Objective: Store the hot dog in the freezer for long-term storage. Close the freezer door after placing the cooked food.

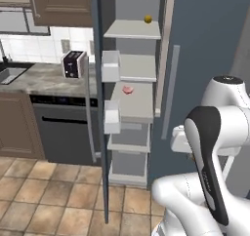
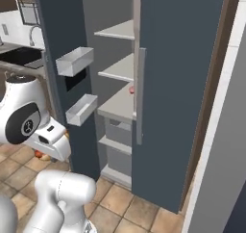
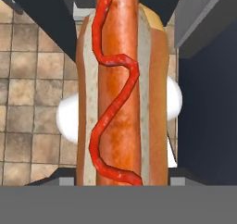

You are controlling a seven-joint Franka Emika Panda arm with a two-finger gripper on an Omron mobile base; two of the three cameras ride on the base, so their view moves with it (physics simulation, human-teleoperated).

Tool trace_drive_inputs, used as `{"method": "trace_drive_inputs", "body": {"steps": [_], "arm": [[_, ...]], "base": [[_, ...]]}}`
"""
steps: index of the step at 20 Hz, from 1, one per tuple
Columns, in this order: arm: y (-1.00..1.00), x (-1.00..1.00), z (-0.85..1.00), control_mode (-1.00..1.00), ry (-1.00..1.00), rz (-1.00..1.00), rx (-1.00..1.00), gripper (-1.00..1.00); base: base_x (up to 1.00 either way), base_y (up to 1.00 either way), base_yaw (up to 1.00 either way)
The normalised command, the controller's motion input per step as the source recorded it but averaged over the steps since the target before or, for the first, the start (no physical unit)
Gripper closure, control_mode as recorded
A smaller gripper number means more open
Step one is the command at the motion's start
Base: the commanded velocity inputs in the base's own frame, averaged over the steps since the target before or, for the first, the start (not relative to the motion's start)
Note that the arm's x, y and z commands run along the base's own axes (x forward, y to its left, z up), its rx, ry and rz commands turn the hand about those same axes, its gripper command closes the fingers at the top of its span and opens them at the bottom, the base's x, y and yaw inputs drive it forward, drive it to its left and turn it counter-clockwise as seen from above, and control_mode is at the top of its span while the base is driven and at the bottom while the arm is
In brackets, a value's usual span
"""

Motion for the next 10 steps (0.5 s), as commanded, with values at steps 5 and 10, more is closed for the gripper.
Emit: {"method": "trace_drive_inputs", "body": {"steps": [5,10], "arm": [[0.0,0.0,0.0,1.0,0.0,0.0,0.0,1.0],[0.0,0.0,0.0,1.0,0.0,0.0,0.0,1.0]], "base": [[0.51,-0.1,0.05],[0.59,-0.16,0.08]]}}
